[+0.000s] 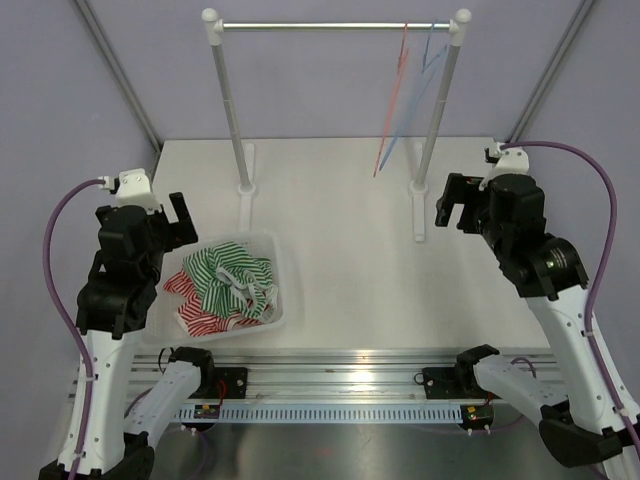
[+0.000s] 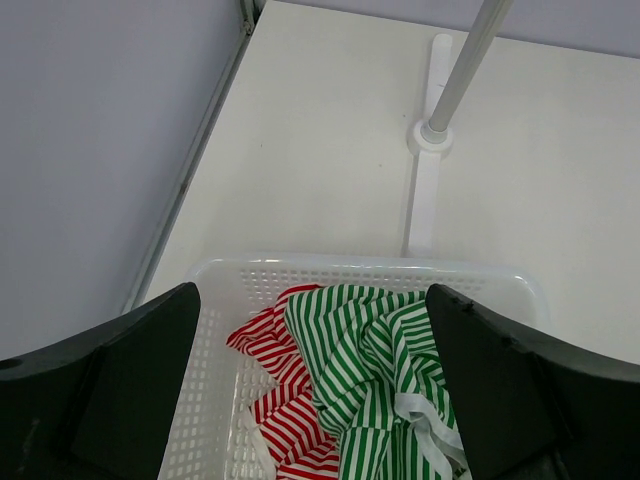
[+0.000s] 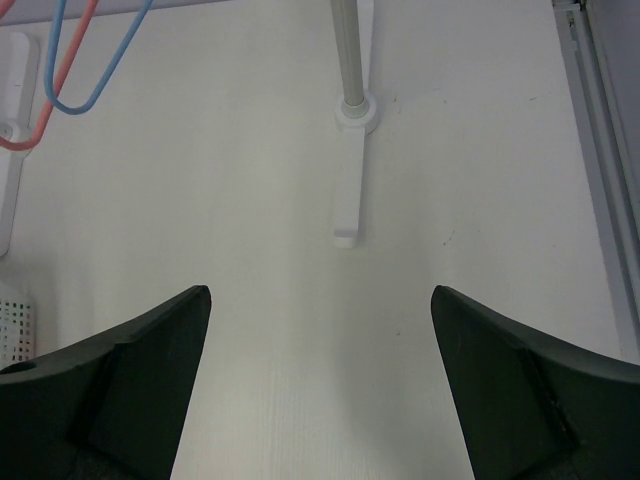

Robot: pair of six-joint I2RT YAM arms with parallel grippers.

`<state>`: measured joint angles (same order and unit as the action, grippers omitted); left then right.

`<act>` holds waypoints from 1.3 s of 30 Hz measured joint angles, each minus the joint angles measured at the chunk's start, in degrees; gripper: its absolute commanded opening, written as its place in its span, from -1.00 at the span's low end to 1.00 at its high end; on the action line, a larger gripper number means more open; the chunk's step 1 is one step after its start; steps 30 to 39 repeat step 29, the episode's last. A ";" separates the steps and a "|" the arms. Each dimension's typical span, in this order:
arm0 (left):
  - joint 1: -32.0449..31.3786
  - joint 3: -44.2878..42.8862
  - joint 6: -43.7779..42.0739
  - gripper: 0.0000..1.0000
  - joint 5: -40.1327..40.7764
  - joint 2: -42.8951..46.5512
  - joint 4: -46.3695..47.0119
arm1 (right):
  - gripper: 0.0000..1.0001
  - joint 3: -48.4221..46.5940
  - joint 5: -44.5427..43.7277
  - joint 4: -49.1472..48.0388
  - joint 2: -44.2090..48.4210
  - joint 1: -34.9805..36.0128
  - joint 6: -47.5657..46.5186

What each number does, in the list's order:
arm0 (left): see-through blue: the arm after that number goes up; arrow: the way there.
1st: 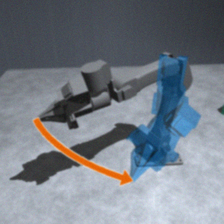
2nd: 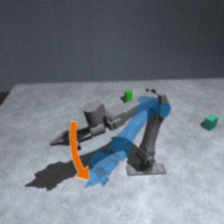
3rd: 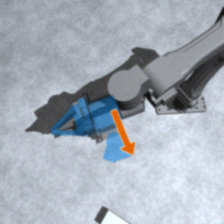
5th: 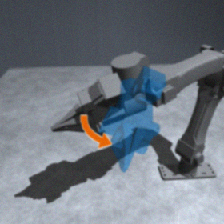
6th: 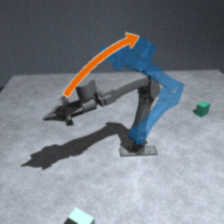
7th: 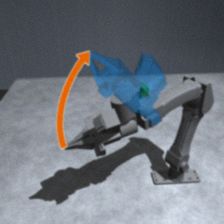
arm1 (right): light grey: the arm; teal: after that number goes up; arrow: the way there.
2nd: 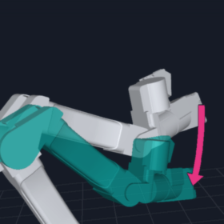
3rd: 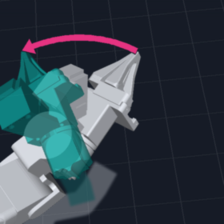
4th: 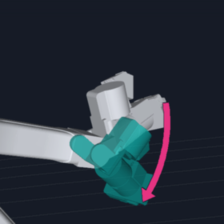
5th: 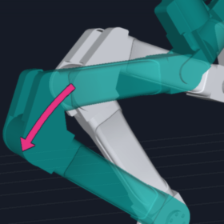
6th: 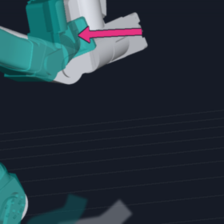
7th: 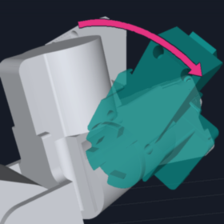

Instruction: Remove the tank top from the hanger

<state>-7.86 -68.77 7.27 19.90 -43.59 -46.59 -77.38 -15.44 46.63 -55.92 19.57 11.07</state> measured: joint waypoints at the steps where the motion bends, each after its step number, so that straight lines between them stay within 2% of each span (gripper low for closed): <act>1: 0.00 0.00 -0.17 0.98 0.26 0.46 0.02 | 0.99 0.79 0.00 0.13 1.40 0.00 -0.20; 12: -1.07 2.86 0.26 0.98 1.07 2.75 -1.46 | 0.99 5.42 0.52 1.88 9.29 0.02 -1.49; 39: -1.07 5.20 0.74 0.98 3.17 4.04 -1.92 | 0.99 6.80 -1.99 -2.32 7.28 0.02 0.09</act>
